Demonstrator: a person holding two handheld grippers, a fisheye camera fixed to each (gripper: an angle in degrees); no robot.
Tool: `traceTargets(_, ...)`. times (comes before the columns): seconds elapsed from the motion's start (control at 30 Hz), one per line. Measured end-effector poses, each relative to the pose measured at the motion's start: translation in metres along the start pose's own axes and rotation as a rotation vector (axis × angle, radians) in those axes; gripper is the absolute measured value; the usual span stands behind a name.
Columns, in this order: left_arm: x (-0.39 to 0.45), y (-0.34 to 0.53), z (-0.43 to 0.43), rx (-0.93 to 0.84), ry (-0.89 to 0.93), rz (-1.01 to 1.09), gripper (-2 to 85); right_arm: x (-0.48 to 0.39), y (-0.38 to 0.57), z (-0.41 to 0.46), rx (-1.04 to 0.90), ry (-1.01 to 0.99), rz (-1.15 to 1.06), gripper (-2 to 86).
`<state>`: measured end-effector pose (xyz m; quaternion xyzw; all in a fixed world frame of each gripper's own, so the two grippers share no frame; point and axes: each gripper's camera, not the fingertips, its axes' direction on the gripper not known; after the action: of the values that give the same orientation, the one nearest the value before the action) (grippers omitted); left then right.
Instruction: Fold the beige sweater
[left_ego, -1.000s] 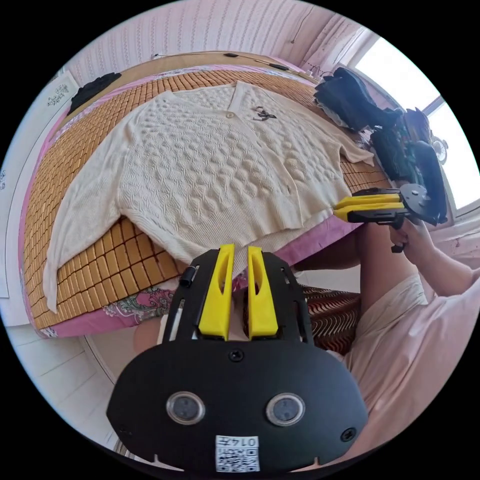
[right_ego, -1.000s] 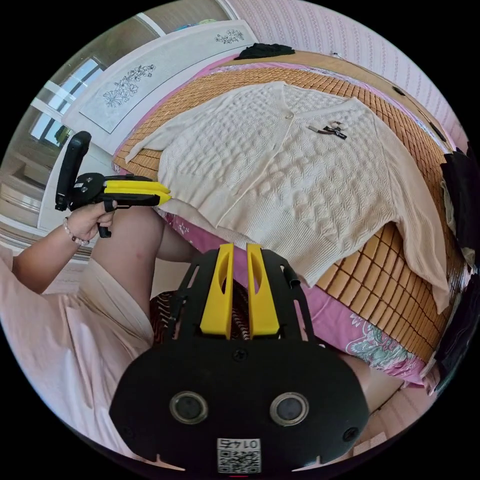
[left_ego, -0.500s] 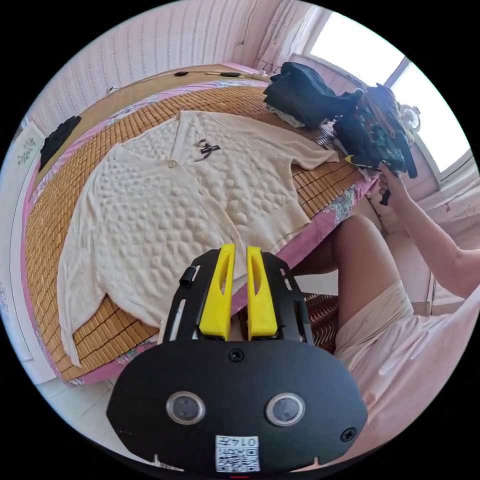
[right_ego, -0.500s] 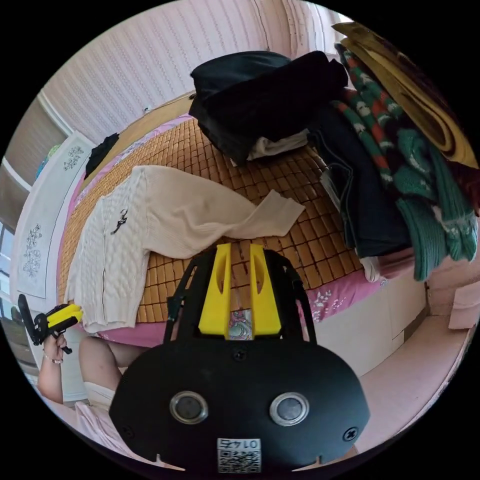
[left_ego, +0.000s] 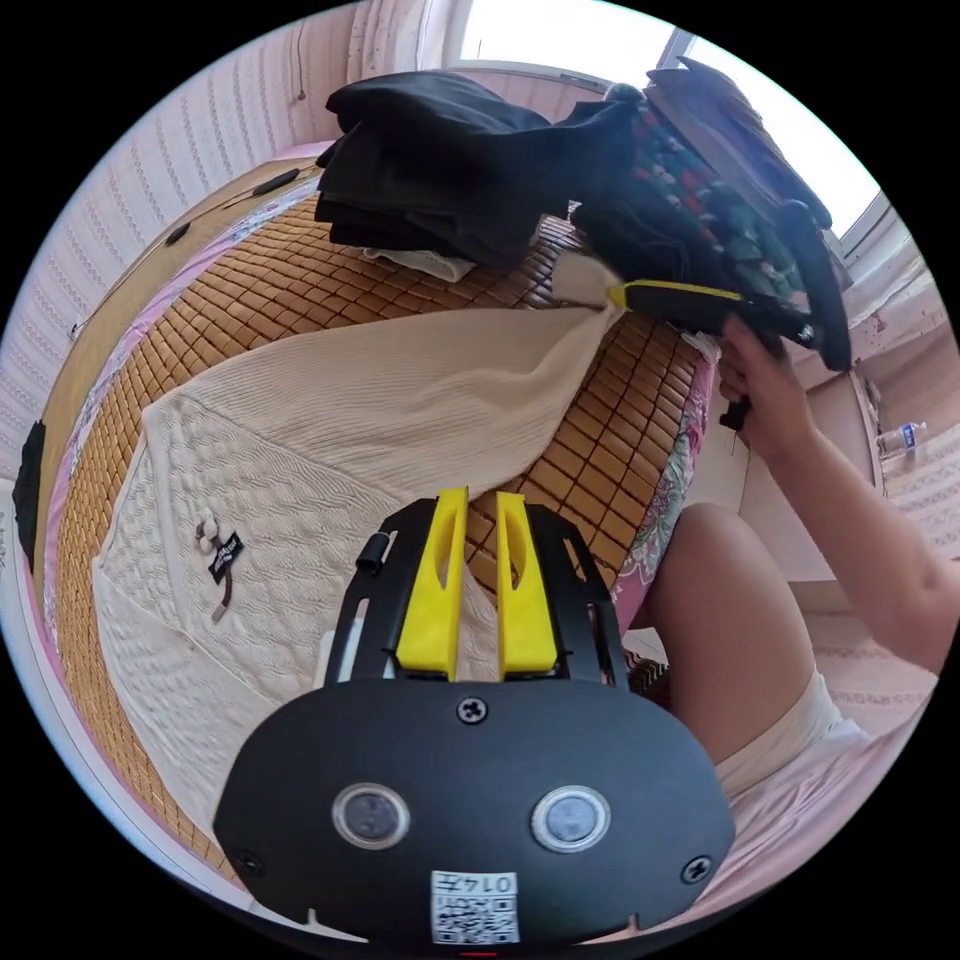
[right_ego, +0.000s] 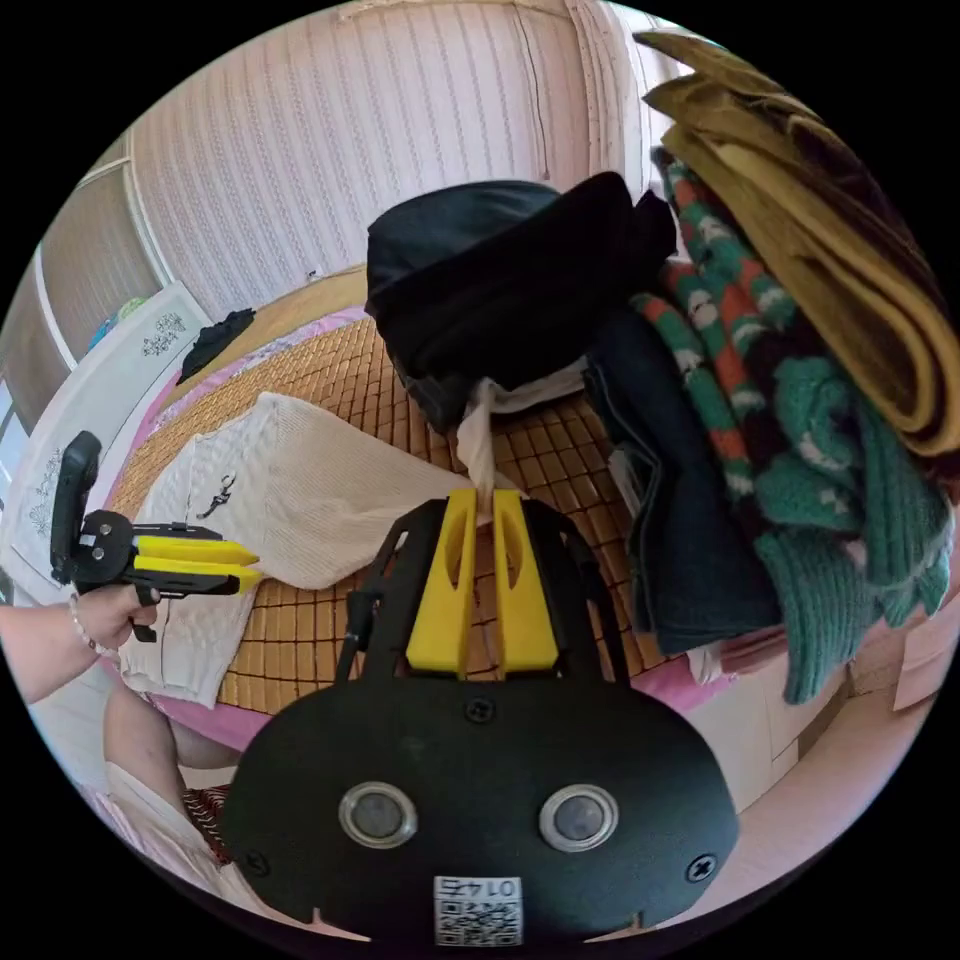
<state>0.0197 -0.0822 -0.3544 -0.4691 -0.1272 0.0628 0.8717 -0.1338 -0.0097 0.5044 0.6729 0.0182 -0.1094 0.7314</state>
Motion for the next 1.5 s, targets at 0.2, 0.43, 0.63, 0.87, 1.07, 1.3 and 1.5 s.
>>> traceTargets(0.2, -0.008, -0.009, 0.04, -0.1, 0.06, -0.022, 5.8, 0.031, 0.072, 0.045, -0.181, 0.148, 0.22, -0.3)
traceTargets(0.43, -0.018, 0.048, -0.011, 0.001, 0.162, -0.059, 5.9, 0.01, 0.132, 0.039, -0.194, 0.136, 0.195, -0.8)
traceTargets(0.63, -0.041, 0.214, -0.108, 0.152, 0.135, -0.172, 5.8, -0.083, 0.194, 0.032, -0.224, -0.107, -0.156, -0.3)
traceTargets(0.87, -0.079, 0.472, -0.2, 0.212, -0.066, -0.496, 5.8, -0.21, 0.249, 0.07, -0.326, -0.283, -0.448, 2.9)
traceTargets(1.07, -0.118, 0.681, -0.244, 0.302, -0.18, -0.866, 5.9, -0.336, 0.273, 0.098, -0.359, -0.363, -0.759, 4.6)
traceTargets(1.3, -0.154, 0.85, -0.259, 0.377, -0.24, -1.096, 5.5, -0.481, 0.32, 0.142, -0.391, -0.378, -1.112, 4.1)
traceTargets(1.5, -0.214, 0.952, -0.273, 0.499, -0.22, -1.19, 4.4, -0.606, 0.362, 0.203, -0.443, -0.395, -1.341, 7.6)
